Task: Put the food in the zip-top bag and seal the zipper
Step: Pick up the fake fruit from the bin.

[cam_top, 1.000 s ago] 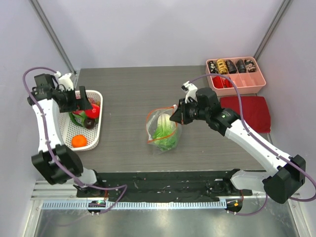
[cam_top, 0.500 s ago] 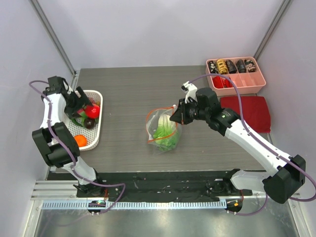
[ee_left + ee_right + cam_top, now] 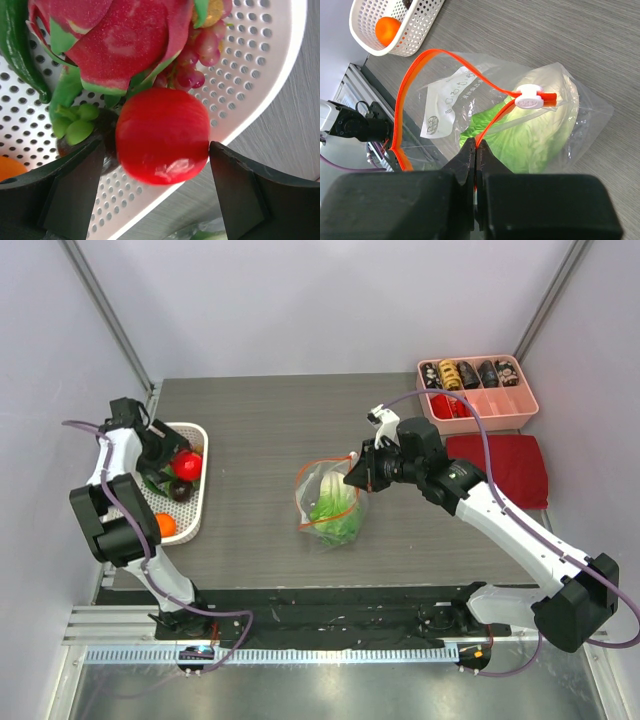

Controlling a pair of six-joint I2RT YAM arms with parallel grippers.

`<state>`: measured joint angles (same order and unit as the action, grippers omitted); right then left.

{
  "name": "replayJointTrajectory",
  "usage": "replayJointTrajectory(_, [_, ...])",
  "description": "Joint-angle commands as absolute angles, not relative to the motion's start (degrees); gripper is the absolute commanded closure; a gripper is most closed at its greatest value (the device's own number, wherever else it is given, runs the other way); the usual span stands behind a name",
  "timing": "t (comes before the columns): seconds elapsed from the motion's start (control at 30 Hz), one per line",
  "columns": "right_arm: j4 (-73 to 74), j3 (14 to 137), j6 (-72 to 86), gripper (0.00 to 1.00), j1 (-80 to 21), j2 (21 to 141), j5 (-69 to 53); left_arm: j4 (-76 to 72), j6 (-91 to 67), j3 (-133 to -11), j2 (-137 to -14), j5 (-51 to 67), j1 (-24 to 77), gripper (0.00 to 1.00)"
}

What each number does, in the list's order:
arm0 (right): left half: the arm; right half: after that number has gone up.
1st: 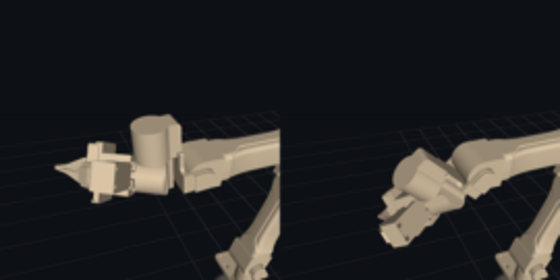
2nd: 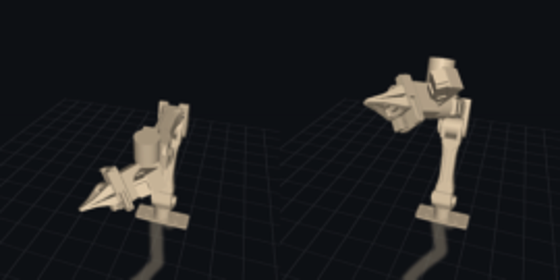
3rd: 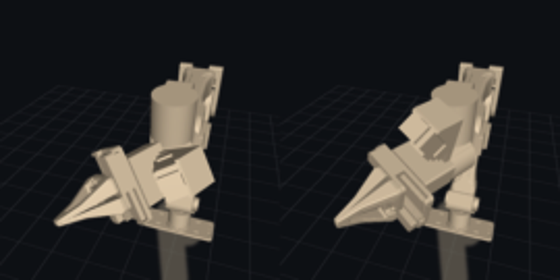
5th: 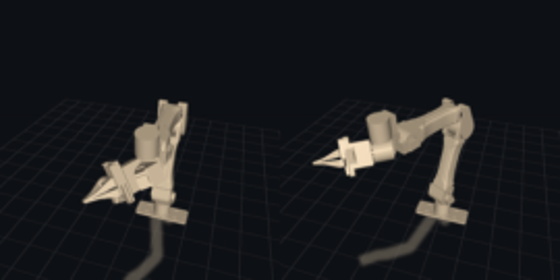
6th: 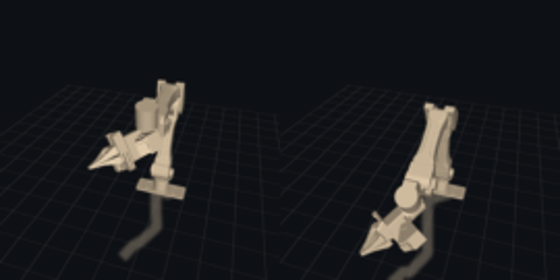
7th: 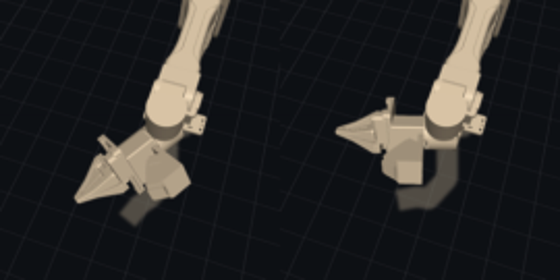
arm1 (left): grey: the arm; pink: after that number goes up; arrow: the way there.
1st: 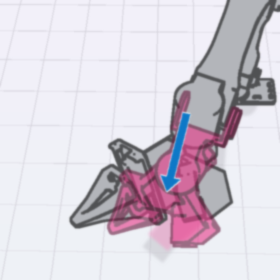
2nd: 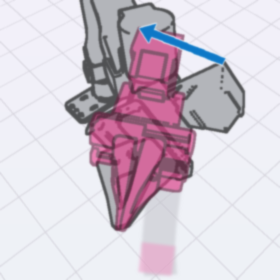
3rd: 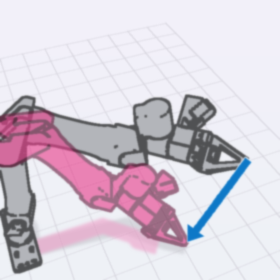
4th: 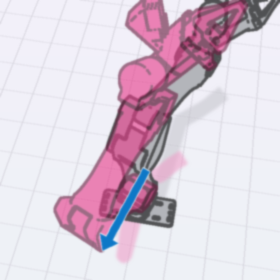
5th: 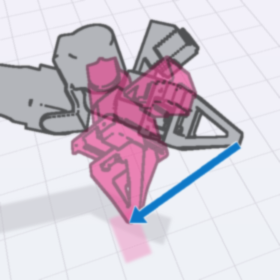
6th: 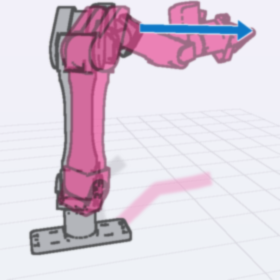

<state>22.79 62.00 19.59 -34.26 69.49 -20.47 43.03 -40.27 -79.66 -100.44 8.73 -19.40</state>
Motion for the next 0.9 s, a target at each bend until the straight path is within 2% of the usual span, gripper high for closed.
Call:
replayJointTrajectory(0.0, [19.5, 62.4, 18.8, 0.99, -33.8, 69.0, -20.5, 40.3, -43.7, -78.7, -101.3, 7.6, -19.0, 0.11])
replayJointTrajectory(0.13, [19.4, 62.1, 18.8, 0.99, -33.8, 69.1, -20.7, 38.2, -44.0, -77.9, -101.8, 8.2, -19.0, 0.18])
replayJointTrajectory(0.3, [19.4, 62.3, 18.3, 0.99, -33.8, 69.2, -20.6, 39.1, -43.7, -78.7, -101.2, 9.2, -19.1, 0.30])
replayJointTrajectory(0.37, [19.4, 62.5, 18.2, 0.99, -33.8, 69.2, -20.5, 40.4, -43.2, -79.0, -99.6, 9.5, -19.2, 0.41])
replayJointTrajectory(0.47, [19.6, 62.4, 18.0, 0.99, -33.8, 69.1, -20.4, 42.2, -42.3, -79.5, -95.1, 9.1, -20.0, 0.52])
replayJointTrajectory(0.53, [19.6, 62.5, 18.1, 0.99, -33.8, 69.0, -20.4, 43.1, -41.1, -80.0, -91.0, 9.1, -20.4, 0.55])
replayJointTrajectory(0.63, [19.6, 62.6, 18.6, 0.99, -33.7, 69.0, -20.4, 41.8, -37.4, -80.3, -84.1, 12.8, -20.2, 0.68])
replayJointTrajectory(0.77, [19.6, 62.2, 18.8, 0.99, -33.6, 69.1, -20.2, 39.9, -29.9, -81.0, -77.1, 24.0, -15.9, 0.77])
replayJointTrajectory(0.87, [19.5, 62.1, 19.2, 0.99, -33.5, 69.2, -20.4, 38.2, -25.7, -80.0, -71.0, 27.4, -6.7, 0.82])
